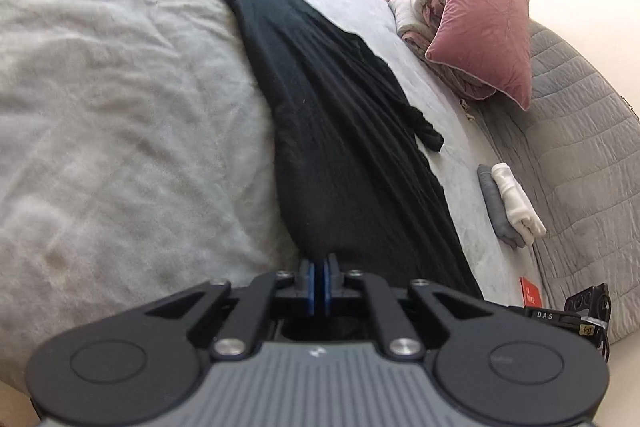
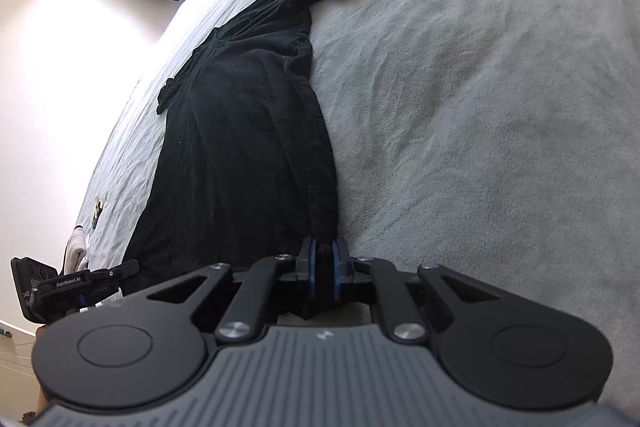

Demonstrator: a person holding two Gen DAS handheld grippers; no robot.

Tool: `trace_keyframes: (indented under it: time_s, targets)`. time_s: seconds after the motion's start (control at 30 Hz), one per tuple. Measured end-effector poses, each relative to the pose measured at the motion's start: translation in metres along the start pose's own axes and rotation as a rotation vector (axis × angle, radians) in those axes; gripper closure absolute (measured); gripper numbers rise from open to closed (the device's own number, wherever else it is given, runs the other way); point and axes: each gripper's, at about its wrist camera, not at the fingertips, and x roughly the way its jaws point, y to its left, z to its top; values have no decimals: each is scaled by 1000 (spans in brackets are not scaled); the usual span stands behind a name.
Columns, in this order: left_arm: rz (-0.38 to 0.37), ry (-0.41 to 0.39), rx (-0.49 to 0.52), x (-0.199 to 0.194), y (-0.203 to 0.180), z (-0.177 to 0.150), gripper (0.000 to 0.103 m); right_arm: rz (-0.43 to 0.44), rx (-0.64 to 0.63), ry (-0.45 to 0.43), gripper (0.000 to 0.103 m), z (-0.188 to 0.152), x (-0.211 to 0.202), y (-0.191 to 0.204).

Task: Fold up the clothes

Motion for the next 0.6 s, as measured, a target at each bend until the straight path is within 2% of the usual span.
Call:
trace_keyframes:
  time_s: [0.13, 0.3, 0.43, 0.6]
  targets:
    - [24, -118, 100, -44, -17, 13, 99, 45, -72, -48, 94, 0, -19, 19]
    - [58, -137, 191, -74, -28, 22, 99, 112, -155, -85, 94, -1, -35, 44]
    - [158, -20, 248, -64, -22, 16, 99, 107, -201, -44, 94, -1, -30, 51]
    - [300, 148, 323, -26, -3, -1, 98, 15, -244, 99, 94, -10, 1, 49]
